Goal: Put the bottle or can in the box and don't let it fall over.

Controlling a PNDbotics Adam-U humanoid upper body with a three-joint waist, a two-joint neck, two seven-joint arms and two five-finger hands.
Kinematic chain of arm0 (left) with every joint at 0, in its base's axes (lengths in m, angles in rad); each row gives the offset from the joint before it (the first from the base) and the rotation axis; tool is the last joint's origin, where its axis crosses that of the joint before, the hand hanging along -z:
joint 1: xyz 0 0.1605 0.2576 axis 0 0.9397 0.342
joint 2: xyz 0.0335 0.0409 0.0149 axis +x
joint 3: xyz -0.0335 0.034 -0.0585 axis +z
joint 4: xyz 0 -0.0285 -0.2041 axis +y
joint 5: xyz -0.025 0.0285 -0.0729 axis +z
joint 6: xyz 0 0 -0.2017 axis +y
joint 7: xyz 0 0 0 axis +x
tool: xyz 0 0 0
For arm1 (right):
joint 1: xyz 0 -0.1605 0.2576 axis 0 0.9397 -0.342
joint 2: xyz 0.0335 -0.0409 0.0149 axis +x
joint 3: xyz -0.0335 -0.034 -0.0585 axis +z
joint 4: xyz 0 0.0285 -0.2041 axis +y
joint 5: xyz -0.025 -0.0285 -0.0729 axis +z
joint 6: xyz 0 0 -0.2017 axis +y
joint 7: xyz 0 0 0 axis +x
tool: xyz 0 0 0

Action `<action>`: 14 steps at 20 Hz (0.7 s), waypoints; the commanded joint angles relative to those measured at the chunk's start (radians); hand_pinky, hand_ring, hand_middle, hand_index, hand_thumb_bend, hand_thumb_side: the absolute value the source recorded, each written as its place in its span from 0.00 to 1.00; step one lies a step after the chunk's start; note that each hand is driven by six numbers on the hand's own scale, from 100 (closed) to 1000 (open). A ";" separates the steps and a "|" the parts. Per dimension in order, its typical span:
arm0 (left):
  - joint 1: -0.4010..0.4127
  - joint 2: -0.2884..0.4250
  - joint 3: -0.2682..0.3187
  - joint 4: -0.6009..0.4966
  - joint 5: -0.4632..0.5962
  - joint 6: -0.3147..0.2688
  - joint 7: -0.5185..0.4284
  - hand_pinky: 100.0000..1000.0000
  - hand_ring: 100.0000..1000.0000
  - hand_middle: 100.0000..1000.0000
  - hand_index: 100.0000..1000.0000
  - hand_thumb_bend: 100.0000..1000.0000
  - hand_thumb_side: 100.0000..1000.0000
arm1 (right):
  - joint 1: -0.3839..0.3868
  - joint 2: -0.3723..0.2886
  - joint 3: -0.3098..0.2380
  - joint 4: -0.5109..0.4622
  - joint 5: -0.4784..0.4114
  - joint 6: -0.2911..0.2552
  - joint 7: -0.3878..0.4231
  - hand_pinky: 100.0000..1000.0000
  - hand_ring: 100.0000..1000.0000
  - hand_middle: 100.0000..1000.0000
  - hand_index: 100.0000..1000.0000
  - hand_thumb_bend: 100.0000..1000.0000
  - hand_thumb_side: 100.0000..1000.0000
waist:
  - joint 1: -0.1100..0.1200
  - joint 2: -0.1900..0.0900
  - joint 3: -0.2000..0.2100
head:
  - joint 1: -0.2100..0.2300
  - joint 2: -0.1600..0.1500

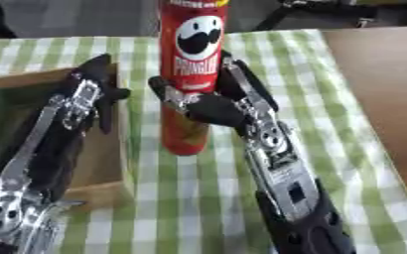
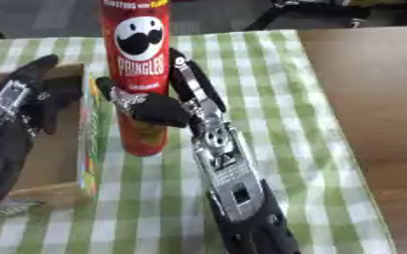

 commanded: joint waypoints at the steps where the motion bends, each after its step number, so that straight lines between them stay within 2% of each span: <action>1: -0.005 -0.005 -0.006 -0.017 -0.007 0.000 -0.015 0.96 0.78 0.15 0.94 0.00 0.81 | -0.076 -0.008 -0.001 -0.022 0.001 -0.010 -0.015 0.93 0.63 0.72 0.59 0.00 0.18 | 0.005 -0.025 0.012 | -0.002 0.004; 14: 0.026 0.001 -0.020 -0.012 -0.014 0.014 -0.062 0.95 0.76 0.11 0.89 0.00 0.84 | -0.137 0.028 0.010 -0.010 0.006 -0.050 -0.038 0.92 0.58 0.68 0.54 0.00 0.14 | 0.006 -0.062 0.000 | -0.005 0.029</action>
